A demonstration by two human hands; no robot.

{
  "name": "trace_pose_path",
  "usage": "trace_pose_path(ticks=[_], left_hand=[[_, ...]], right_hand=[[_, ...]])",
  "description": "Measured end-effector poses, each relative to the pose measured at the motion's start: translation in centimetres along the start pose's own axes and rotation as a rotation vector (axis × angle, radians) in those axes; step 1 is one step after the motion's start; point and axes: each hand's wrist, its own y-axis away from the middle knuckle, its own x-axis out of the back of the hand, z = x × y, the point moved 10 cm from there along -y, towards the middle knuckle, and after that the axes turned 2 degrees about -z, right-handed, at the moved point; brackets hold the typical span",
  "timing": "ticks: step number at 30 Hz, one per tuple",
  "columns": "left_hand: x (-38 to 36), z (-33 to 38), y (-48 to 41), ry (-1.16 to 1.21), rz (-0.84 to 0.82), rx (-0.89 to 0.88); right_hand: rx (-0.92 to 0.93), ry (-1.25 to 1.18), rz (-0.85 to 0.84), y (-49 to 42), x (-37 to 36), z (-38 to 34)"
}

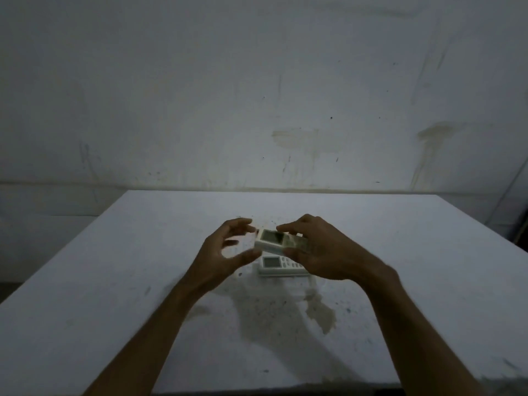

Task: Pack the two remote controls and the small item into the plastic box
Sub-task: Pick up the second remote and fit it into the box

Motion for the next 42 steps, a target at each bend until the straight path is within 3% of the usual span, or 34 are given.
trace_pose_path(ticks=[6,12,16,20,26,37,42], left_hand=[[-2.9,-5.2,1.1,-0.352,-0.222,0.175],[-3.0,-5.5,1.0,-0.351,-0.215,0.155],[-3.0,-5.4,1.1,-0.351,-0.212,0.157],[-3.1,-5.1,1.2,-0.332,-0.196,0.154],[-2.8,-4.8,1.4,-0.321,-0.177,0.147],[-3.4,-5.8,1.0,-0.36,-0.229,0.161],[-3.0,-3.8,-1.7,-0.418,-0.159,0.072]], right_hand=[[-0.054,-0.025,0.064,-0.3,0.3,3.0],[-0.006,-0.254,0.141,0.0,-0.5,4.4],[0.036,-0.33,-0.01,-0.5,-2.5,3.1],[0.137,-0.195,-0.139,-1.2,-2.5,1.2],[0.2,-0.176,-0.279,-1.3,-2.8,-0.1],[0.186,-0.187,-0.215,-2.0,-2.4,1.1],[0.111,-0.426,-0.088,-1.4,-0.5,2.6]])
